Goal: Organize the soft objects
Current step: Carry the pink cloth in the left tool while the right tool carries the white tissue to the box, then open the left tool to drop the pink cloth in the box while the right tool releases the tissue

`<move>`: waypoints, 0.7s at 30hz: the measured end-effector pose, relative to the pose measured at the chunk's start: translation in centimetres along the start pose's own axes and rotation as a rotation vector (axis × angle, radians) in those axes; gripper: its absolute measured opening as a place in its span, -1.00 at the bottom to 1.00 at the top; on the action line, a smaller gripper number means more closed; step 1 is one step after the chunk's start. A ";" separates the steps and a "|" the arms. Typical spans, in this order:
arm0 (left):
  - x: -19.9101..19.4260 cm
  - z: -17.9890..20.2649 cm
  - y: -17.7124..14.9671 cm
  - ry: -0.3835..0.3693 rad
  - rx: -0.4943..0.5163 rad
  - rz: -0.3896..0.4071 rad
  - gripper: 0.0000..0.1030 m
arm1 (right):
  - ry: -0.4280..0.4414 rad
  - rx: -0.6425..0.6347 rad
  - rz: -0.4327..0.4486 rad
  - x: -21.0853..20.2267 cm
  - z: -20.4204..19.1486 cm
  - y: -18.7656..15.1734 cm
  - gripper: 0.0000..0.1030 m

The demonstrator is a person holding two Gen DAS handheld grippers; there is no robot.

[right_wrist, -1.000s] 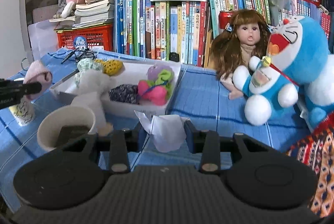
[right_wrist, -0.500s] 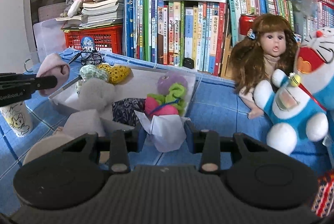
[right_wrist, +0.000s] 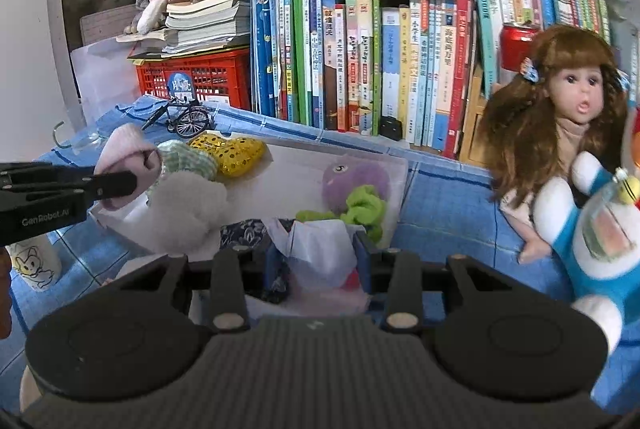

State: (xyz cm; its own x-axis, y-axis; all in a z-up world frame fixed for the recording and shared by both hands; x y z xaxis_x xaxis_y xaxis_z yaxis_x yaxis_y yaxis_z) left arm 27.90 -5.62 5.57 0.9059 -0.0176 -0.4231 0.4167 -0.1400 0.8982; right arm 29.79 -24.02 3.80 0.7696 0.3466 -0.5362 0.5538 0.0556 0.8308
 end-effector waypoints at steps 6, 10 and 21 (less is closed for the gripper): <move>1.9 0.6 1.6 -0.037 -0.028 -0.019 -0.61 | 0.036 0.000 -0.010 2.0 -0.2 1.6 -0.12; 3.3 1.3 2.7 -0.036 -0.001 -0.022 -0.61 | 0.053 -0.004 -0.013 3.8 -0.3 2.8 -0.12; 6.8 1.8 3.1 -0.071 0.006 -0.086 -0.59 | 0.083 0.009 -0.042 8.5 -0.9 4.9 -0.11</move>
State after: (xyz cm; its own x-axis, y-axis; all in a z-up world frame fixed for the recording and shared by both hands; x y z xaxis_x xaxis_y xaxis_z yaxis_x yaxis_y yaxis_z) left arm 35.26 -7.92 5.26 0.8590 -0.0756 -0.5064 0.4923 -0.1495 0.8575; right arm 38.75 -19.96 3.41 0.7171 0.4206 -0.5557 0.5878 0.0634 0.8065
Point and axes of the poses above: each gripper's, at about its wrist camera, not at the fingertips, and x roughly the way its jaws point, z to its right, y to its top, the point moved 8 cm from there along x, roughly the way its jaws point, and after that the axes turned 7 degrees about x, right-handed, at the moved point
